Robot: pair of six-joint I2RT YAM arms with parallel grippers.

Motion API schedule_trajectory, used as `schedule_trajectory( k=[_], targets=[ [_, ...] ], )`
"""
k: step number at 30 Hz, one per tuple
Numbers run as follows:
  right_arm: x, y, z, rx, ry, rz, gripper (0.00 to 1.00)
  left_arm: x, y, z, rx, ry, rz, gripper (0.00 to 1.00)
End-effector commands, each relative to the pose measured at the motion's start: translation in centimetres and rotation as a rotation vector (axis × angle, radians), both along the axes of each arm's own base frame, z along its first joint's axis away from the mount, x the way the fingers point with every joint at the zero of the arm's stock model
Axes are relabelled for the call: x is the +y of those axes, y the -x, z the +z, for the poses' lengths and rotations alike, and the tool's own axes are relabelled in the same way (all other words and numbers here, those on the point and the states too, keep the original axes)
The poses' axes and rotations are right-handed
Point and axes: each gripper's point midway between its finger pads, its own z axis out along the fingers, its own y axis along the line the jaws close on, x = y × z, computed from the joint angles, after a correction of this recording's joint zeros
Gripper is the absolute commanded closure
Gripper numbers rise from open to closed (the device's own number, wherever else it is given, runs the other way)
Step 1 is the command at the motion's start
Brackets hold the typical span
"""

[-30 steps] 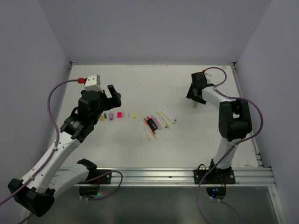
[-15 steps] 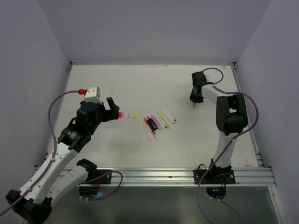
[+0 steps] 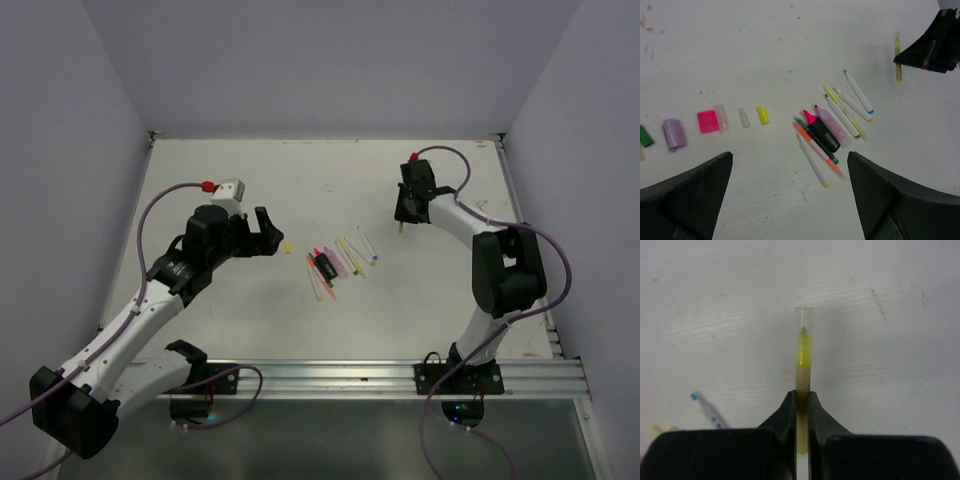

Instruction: Open the pen caps

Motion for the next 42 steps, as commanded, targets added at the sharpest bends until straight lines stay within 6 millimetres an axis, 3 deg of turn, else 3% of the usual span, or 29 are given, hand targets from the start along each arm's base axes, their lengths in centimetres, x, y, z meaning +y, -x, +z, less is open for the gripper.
schedule_trajectory(
  k=[1,3,6,7,15,25,33,42],
  targets=[
    [5.7,-0.2,7.4,-0.221,-0.078,0.164,1.00,-3.2,-0.9,3.8,-0.064,0.136,-0.105,0.00],
    [7.9,0.8,9.4,-0.285,-0.102,0.226,1.00,-4.2,-1.4,3.6,-0.043,0.163,-0.127,0.00],
    [13.4,3.7,11.0,-0.342,-0.156,0.377,1.00,-5.4,-2.0,3.7,-0.028,0.208,-0.151,0.02],
    [14.4,4.5,12.2,-0.371,-0.182,0.408,1.00,-5.7,-2.1,3.7,-0.025,0.220,-0.157,0.04],
    [22.7,11.7,15.8,-0.530,-0.349,0.680,1.00,-7.9,-3.6,5.7,-0.045,0.339,-0.186,0.11],
    [26.0,14.5,16.0,-0.571,-0.384,0.763,1.00,-8.6,-4.8,3.7,-0.009,0.371,-0.138,0.36],
    [26.5,14.5,16.0,-0.583,-0.379,0.758,1.00,-8.8,-4.3,2.6,0.025,0.367,-0.138,0.54],
    [26.8,14.4,16.0,-0.587,-0.382,0.753,1.00,-9.2,-3.8,1.7,0.045,0.367,-0.142,0.64]
  ],
)
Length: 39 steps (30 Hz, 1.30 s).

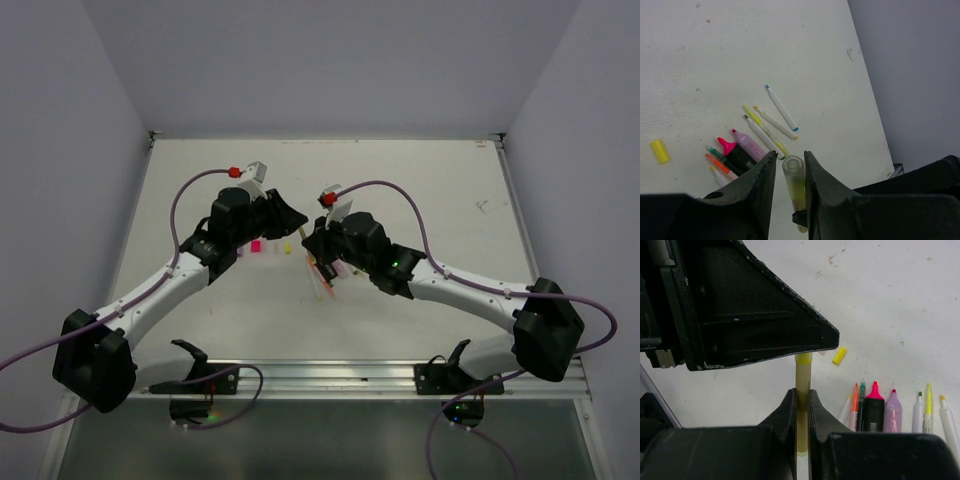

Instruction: Open the pen caps

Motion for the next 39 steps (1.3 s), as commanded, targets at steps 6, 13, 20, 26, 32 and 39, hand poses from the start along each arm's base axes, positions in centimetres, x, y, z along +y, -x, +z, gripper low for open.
schedule_trajectory(
  k=[6,13,20,26,32,39],
  targets=[
    [0.9,-0.2,1.9,-0.048,-0.063,0.000,0.94,-0.3,-0.3,1.0,-0.041,0.021,0.013,0.94],
    [1.8,0.3,1.7,-0.021,-0.122,0.033,0.61,-0.5,0.2,2.4,-0.107,0.042,-0.018,1.00],
    [2.2,-0.3,1.6,-0.030,-0.117,0.023,0.64,0.0,0.7,3.1,-0.143,0.061,-0.010,1.00],
    [2.3,-0.1,0.6,-0.011,-0.094,0.035,0.74,-0.1,0.6,4.6,-0.184,0.092,-0.007,1.00],
    [1.5,0.5,-0.9,-0.006,-0.055,0.044,1.00,0.1,0.1,6.0,-0.214,0.101,0.018,1.00],
    [0.2,2.6,-4.7,0.063,0.004,0.088,1.00,2.4,-1.9,10.2,-0.329,0.112,0.185,1.00]
  ],
)
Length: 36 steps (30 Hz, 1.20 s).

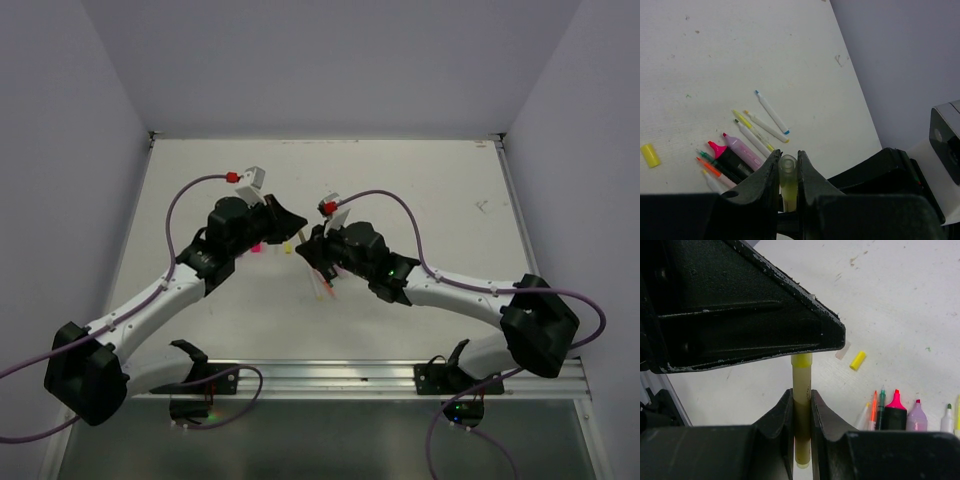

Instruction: Open the pen caps

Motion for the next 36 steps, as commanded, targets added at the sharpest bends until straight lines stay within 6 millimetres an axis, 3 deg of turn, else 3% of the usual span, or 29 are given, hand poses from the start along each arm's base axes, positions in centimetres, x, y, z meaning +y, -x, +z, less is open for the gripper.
schedule_trajectory(
  k=[1,9,13,23,30,33,36],
  targets=[
    [-1.6,2.4,-4.1,0.077,0.095,0.038,1.00,3.4,-3.6,9.5,-0.271,0.087,0.241,1.00],
    [-2.4,5.2,-8.0,0.140,0.172,0.069,1.00,7.8,-5.2,17.5,-0.467,0.233,0.488,1.00],
    [-2.6,5.7,-9.0,0.161,0.185,0.059,1.00,9.4,-5.5,19.4,-0.502,0.277,0.563,1.00],
    [-2.7,6.3,-11.3,0.213,0.198,0.052,1.00,14.9,-3.8,21.8,-0.578,0.412,0.720,1.00],
    [-3.1,6.3,-11.5,0.198,0.186,0.039,1.00,19.4,-2.6,20.4,-0.579,0.419,0.853,1.00],
    [-3.1,6.5,-11.5,0.196,0.180,0.051,1.00,20.5,-2.3,20.0,-0.567,0.425,0.894,1.00],
    [-2.8,6.5,-11.1,0.199,0.175,0.058,1.00,20.2,-2.6,20.3,-0.558,0.408,0.871,1.00]
  ],
)
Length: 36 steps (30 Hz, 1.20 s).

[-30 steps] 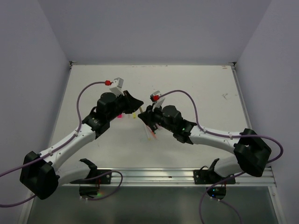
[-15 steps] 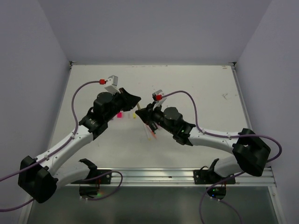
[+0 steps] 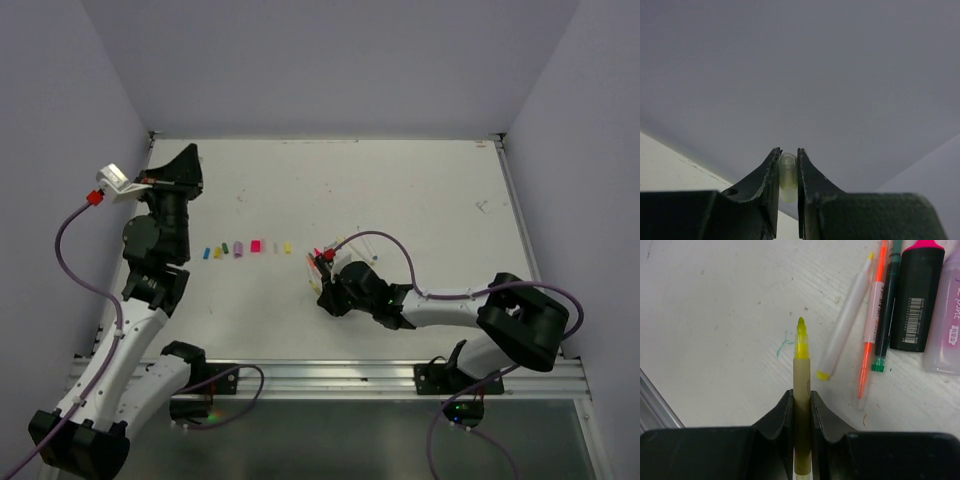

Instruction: Open the pen caps

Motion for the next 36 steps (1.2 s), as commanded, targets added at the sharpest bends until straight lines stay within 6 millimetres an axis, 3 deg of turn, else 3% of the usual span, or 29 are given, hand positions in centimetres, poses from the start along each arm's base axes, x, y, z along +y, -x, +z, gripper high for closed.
schedule_trajectory(
  k=[1,2,3,4,7,8,10,11,12,14,15,17,20,26,32,36],
  targets=[
    [1.5,-0.7,2.8,-0.025,-0.071,0.003,1.00,1.2,-0.6,1.7,-0.027,0.028,0.061,1.00],
    [1.6,-0.8,2.8,-0.022,-0.065,-0.003,1.00,0.5,-1.5,0.5,0.029,-0.012,0.043,1.00],
    [1.9,-1.1,3.2,-0.021,-0.056,-0.011,1.00,-0.5,-1.7,1.1,0.035,-0.047,-0.006,1.00],
    [2.1,-1.2,3.3,-0.016,-0.051,-0.020,1.00,-1.3,-3.0,-1.1,0.130,-0.112,-0.031,1.00],
    [2.8,-1.9,3.6,-0.001,-0.029,-0.060,1.00,-4.0,-4.0,-2.5,0.210,-0.232,-0.154,1.00],
    [2.9,-2.0,3.5,0.004,-0.020,-0.078,1.00,-4.6,-4.8,-5.3,0.312,-0.270,-0.188,1.00],
    [3.3,-2.6,3.0,0.021,0.020,-0.126,1.00,-5.9,-5.0,-6.6,0.361,-0.339,-0.261,1.00],
    [3.9,-3.1,3.5,0.018,0.020,-0.142,1.00,-6.1,-5.0,-9.8,0.478,-0.374,-0.288,1.00],
    [3.4,-3.1,2.3,0.038,0.073,-0.175,1.00,-6.6,-4.9,-10.6,0.505,-0.407,-0.324,1.00],
    [4.5,-3.7,2.6,0.034,0.080,-0.191,1.00,-6.9,-4.5,-13.6,0.611,-0.445,-0.365,1.00],
    [3.7,-3.4,1.1,0.055,0.150,-0.218,1.00,-7.0,-4.3,-14.7,0.641,-0.471,-0.384,1.00],
    [4.1,-3.8,1.2,0.052,0.162,-0.242,1.00,-6.9,-3.7,-17.0,0.720,-0.501,-0.410,1.00],
    [3.5,-3.9,-0.1,0.073,0.201,-0.291,1.00,-7.0,-2.6,-20.2,0.809,-0.536,-0.459,0.99],
    [2.5,-4.3,-2.3,0.090,0.265,-0.365,0.99,-7.9,-1.1,-23.6,0.880,-0.534,-0.541,0.99],
    [0.7,-4.9,-3.3,0.073,0.334,-0.451,0.92,-9.9,-1.0,-25.5,0.922,-0.531,-0.599,0.98],
    [0.1,-5.0,-2.8,0.059,0.338,-0.478,0.79,-12.2,-1.1,-26.8,0.955,-0.542,-0.636,0.98]
  ],
)
